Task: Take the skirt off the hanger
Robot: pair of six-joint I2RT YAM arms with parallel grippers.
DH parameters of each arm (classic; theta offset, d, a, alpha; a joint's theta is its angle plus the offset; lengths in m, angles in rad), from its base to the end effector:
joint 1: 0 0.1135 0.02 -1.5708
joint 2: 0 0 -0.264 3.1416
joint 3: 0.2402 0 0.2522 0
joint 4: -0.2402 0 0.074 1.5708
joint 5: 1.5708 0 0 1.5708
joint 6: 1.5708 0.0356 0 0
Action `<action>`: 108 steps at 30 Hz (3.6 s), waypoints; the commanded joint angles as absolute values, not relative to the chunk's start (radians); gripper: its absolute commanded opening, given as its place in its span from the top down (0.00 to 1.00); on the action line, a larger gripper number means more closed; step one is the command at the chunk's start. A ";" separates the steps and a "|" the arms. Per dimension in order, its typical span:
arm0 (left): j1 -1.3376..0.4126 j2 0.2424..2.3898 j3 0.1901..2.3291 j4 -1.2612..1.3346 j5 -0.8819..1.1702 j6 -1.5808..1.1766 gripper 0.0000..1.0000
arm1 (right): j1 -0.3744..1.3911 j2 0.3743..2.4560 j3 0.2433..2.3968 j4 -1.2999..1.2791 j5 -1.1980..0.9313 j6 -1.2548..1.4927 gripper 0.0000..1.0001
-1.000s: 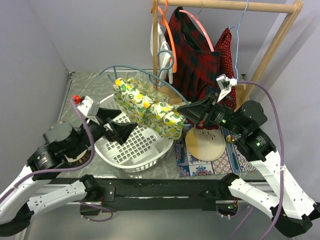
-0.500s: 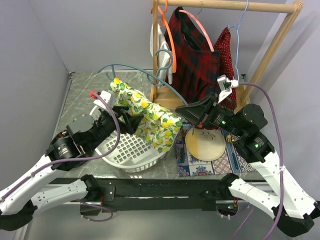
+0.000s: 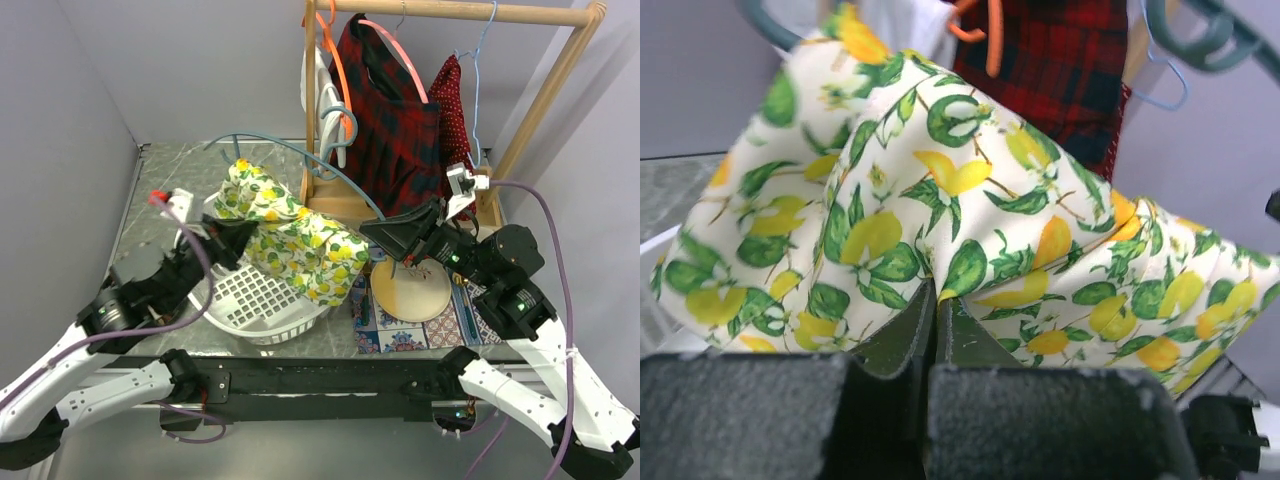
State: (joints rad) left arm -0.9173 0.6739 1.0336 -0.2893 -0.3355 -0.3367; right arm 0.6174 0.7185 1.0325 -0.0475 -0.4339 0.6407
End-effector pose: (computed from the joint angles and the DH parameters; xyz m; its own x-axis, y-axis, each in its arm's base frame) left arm 0.0879 -0.0955 0.4282 -0.1413 -0.3285 -0.9339 0.5333 0.7695 -0.3514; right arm 0.1041 0.0922 0.4480 -0.3395 0.4241 -0.8396 -0.8146 0.3137 0.4879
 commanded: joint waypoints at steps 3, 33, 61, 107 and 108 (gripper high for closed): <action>-0.916 0.575 1.103 -0.376 -0.619 -0.361 0.99 | 0.621 0.667 1.045 -0.072 -0.246 0.552 1.00; -0.916 0.713 1.058 -0.242 -0.769 -0.356 0.99 | 0.623 0.626 1.077 -0.209 -0.127 0.453 1.00; -0.874 0.773 1.003 -0.344 -0.555 -0.534 0.01 | 0.623 0.718 1.330 -0.164 -0.028 0.333 1.00; -0.853 0.920 0.942 -0.189 -0.742 -0.150 0.01 | 0.620 0.730 1.460 -0.498 0.874 -0.002 1.00; -0.853 0.922 0.940 -0.187 -0.744 -0.152 0.01 | 0.620 0.739 1.460 -0.505 0.877 -0.002 1.00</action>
